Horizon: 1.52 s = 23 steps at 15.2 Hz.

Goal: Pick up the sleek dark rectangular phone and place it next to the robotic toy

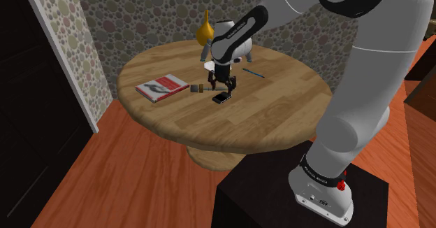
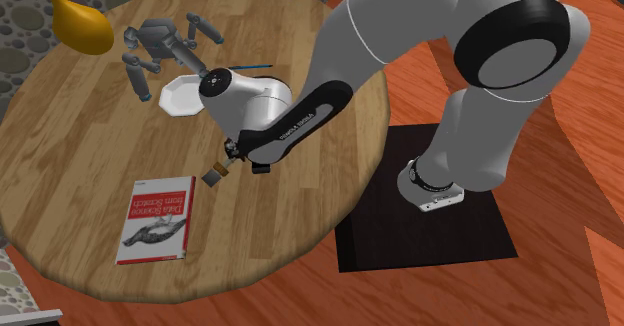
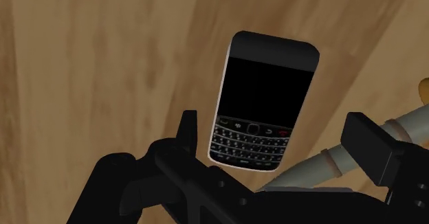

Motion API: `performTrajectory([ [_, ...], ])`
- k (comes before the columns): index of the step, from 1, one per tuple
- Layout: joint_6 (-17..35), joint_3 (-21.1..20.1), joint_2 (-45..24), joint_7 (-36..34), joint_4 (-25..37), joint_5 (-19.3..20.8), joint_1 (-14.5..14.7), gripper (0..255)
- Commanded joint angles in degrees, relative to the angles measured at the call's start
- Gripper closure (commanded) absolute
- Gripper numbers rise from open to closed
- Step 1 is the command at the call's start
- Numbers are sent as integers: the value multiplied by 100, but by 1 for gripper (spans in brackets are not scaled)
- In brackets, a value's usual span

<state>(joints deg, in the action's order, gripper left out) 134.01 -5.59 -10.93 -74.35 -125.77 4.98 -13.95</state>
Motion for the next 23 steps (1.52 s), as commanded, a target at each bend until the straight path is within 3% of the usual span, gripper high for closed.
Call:
performTrajectory([
  [1, 117, 21, -112, -78, -15, 19, -1, 0],
  [6, 507, 51, -415, -127, -105, 91, 4, 0],
  [14, 505, 52, -414, -127, -105, 91, 4, 0],
  [15, 505, 52, -414, -127, -105, 91, 4, 255],
  [23, 500, 51, -403, -124, -110, 89, 3, 255],
])
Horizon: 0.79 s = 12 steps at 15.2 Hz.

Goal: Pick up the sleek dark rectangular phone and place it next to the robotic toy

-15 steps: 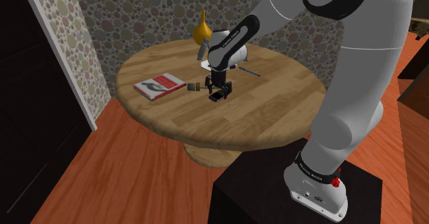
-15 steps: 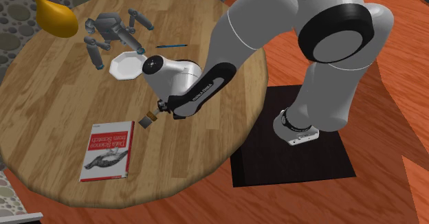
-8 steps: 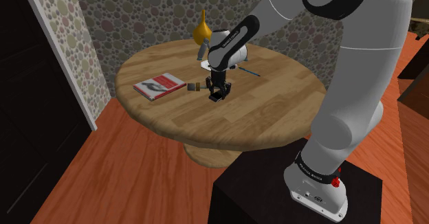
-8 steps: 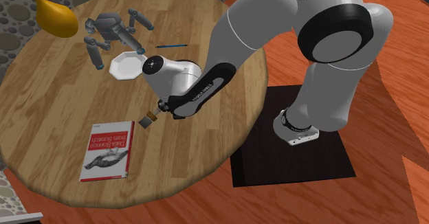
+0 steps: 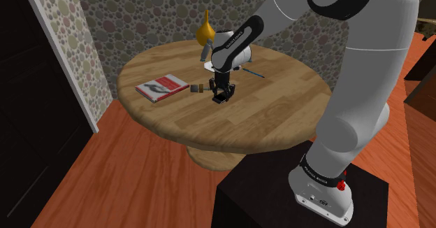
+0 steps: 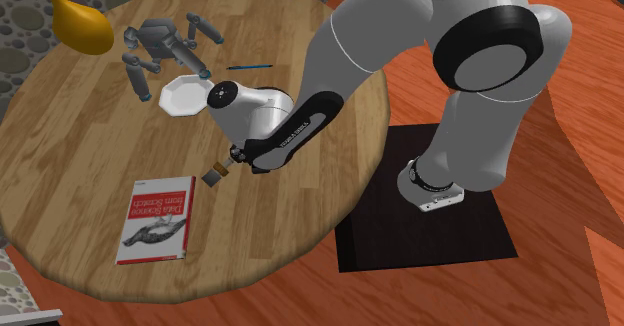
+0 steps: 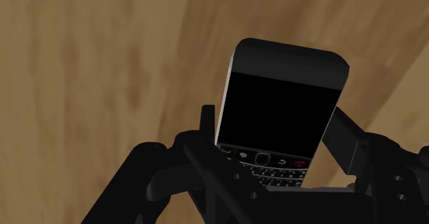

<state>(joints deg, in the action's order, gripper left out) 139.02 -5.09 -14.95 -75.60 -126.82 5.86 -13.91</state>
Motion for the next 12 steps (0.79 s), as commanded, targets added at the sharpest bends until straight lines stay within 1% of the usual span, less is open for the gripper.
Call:
performTrajectory([
  [1, 5, 1, -13, -2, -1, 2, 0, 255],
  [12, -756, -42, 595, 117, 159, -135, -23, 255],
])
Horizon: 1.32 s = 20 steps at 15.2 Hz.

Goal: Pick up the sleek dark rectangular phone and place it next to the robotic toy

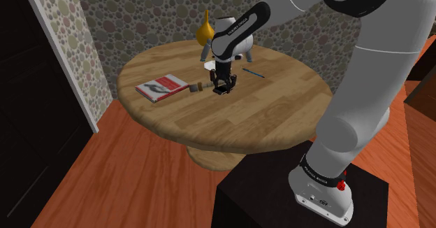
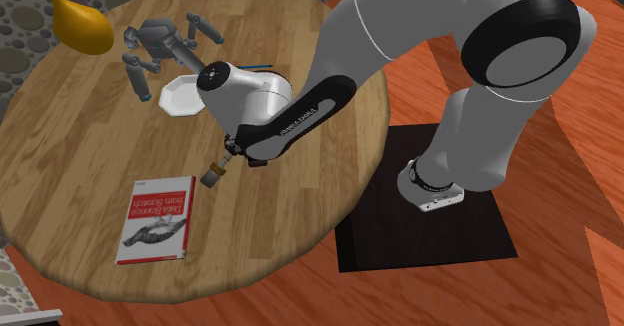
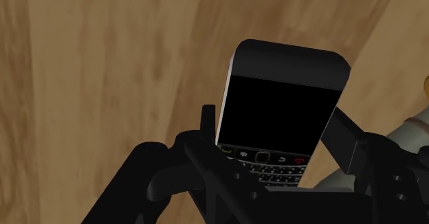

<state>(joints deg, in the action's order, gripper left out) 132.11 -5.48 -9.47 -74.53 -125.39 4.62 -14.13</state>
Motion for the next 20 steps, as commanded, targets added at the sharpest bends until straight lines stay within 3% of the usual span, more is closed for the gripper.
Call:
performTrajectory([
  [1, -136, -5, 97, 19, 38, -21, -3, 255],
  [20, -1518, -23, 832, 162, 694, -167, -11, 255],
])
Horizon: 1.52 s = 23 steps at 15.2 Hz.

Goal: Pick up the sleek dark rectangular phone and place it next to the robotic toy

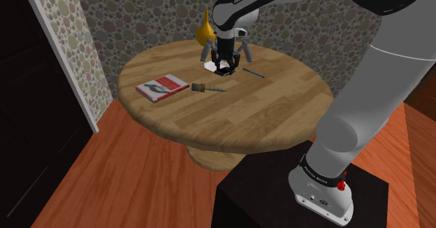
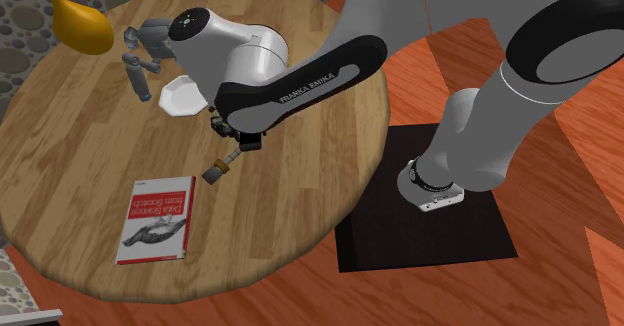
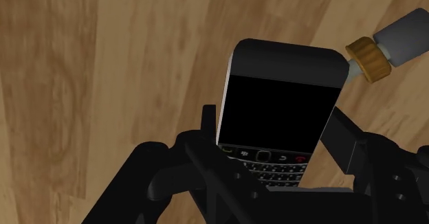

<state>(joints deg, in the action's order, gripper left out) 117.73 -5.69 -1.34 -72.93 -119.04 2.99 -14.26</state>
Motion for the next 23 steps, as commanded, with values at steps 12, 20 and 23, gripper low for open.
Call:
performTrajectory([
  [12, -974, -1, 270, 61, 704, -49, 1, 255],
  [20, -1579, -1, 342, 90, 1238, -63, 1, 255],
  [23, -1679, 95, 32, 274, 1655, -26, -92, 255],
])
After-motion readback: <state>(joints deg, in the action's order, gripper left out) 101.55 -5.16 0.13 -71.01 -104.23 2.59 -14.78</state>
